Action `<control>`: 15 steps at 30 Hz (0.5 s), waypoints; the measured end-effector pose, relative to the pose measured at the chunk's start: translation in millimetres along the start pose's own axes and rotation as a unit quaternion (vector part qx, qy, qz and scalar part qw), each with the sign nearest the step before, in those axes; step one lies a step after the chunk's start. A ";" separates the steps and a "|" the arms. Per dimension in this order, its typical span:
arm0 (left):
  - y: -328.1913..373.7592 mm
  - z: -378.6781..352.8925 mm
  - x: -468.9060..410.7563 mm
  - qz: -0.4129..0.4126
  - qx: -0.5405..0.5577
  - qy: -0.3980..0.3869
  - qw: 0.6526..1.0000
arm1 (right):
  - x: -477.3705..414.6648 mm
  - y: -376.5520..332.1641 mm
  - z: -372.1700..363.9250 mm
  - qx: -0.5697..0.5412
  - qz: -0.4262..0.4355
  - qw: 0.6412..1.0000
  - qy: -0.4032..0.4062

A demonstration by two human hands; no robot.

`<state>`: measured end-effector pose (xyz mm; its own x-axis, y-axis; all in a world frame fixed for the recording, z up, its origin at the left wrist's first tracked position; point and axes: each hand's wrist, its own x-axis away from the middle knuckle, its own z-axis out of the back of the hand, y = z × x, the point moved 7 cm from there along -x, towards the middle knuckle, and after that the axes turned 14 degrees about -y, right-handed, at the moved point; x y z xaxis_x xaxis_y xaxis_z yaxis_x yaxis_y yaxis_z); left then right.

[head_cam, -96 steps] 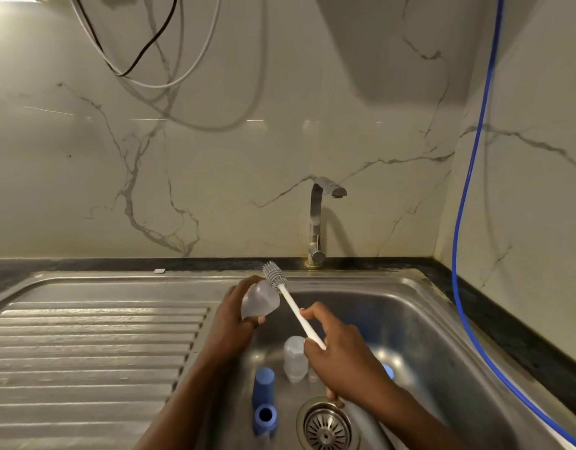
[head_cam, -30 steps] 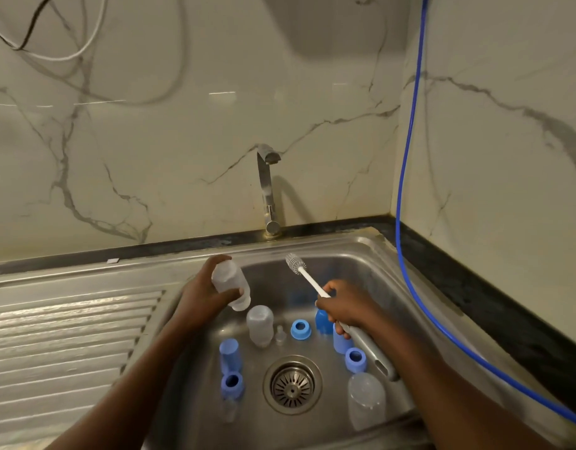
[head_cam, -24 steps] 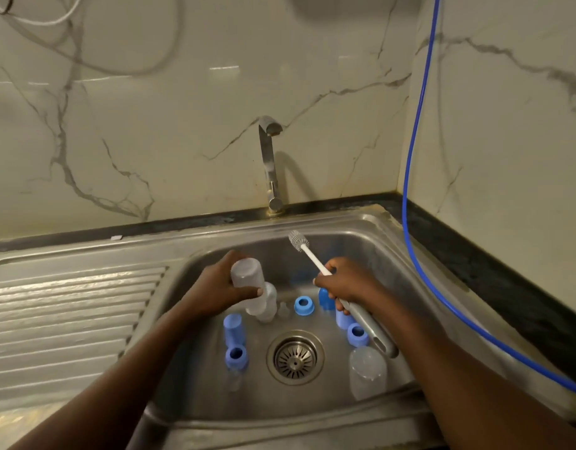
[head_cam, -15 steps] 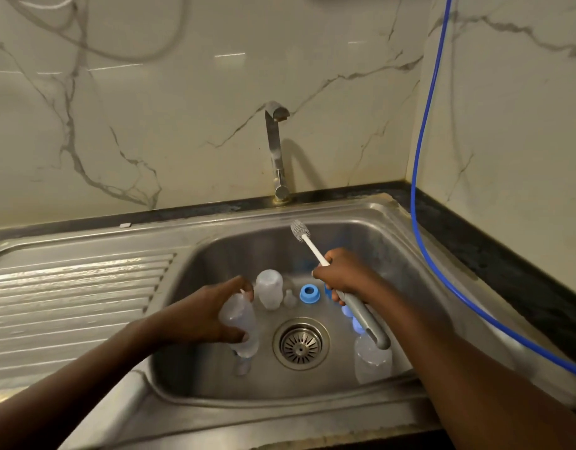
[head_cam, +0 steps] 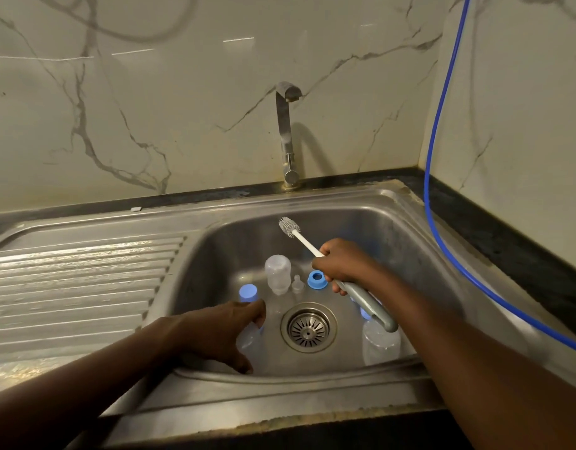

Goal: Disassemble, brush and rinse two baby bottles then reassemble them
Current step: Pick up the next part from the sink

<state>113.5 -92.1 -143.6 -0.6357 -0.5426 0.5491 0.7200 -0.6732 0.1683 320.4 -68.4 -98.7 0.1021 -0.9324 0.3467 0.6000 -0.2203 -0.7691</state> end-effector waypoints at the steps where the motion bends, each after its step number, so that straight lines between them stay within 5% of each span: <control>1: 0.9 -3.4 -2.4 0.002 -0.007 -0.014 1.000 | 0.0 -0.5 -0.3 -0.001 0.002 1.000 -0.002; 15: -24.3 -11.3 -10.8 0.005 0.054 -0.132 0.990 | -1.4 0.0 -0.9 -0.008 0.008 1.000 -0.005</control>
<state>99.7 -75.5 -162.8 -0.5434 -0.3896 0.7436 0.7606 -0.6033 0.2398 319.6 -67.4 -99.6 0.1197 -0.9325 0.3407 0.5847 -0.2111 -0.7833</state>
